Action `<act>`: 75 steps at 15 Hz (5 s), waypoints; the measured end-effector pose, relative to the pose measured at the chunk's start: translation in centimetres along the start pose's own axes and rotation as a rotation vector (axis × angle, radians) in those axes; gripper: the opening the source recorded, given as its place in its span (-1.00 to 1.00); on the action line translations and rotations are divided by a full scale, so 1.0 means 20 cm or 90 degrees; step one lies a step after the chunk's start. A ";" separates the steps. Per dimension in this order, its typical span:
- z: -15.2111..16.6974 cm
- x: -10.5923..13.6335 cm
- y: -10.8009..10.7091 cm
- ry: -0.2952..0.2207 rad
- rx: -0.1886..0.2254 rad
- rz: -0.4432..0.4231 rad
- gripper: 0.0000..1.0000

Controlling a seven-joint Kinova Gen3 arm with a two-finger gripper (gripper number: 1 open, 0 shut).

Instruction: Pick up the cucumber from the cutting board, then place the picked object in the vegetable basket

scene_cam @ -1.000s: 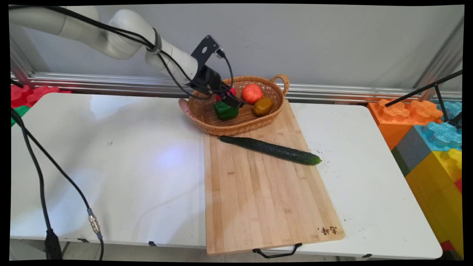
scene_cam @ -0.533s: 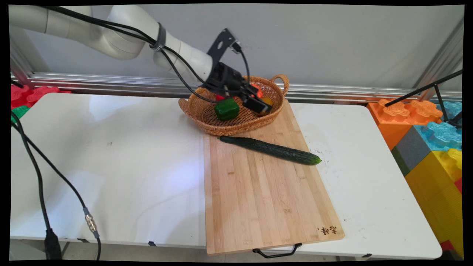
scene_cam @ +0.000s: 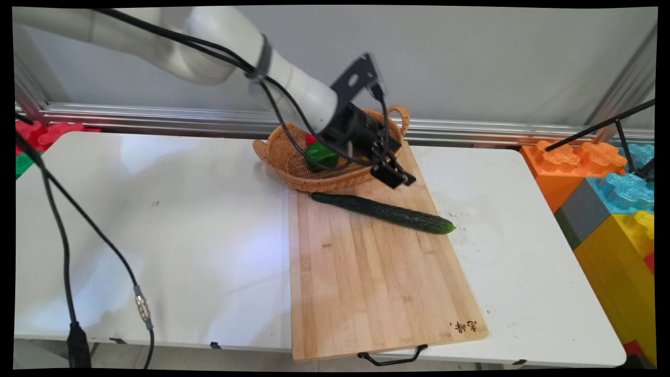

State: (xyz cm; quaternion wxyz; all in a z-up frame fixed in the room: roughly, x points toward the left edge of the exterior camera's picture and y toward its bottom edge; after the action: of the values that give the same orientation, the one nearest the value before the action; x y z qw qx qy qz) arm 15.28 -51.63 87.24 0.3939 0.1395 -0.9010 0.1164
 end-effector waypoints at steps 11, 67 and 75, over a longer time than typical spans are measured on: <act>0.39 0.08 0.03 -0.139 -0.028 0.190 1.00; 0.30 0.18 -0.34 -0.168 0.174 0.038 -1.00; 0.34 0.09 -0.42 -0.167 0.166 0.025 1.00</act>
State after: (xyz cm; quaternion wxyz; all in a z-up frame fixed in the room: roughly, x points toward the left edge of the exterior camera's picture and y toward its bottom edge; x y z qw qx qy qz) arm 12.31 -61.91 84.93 0.2490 0.1857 -0.9246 0.2204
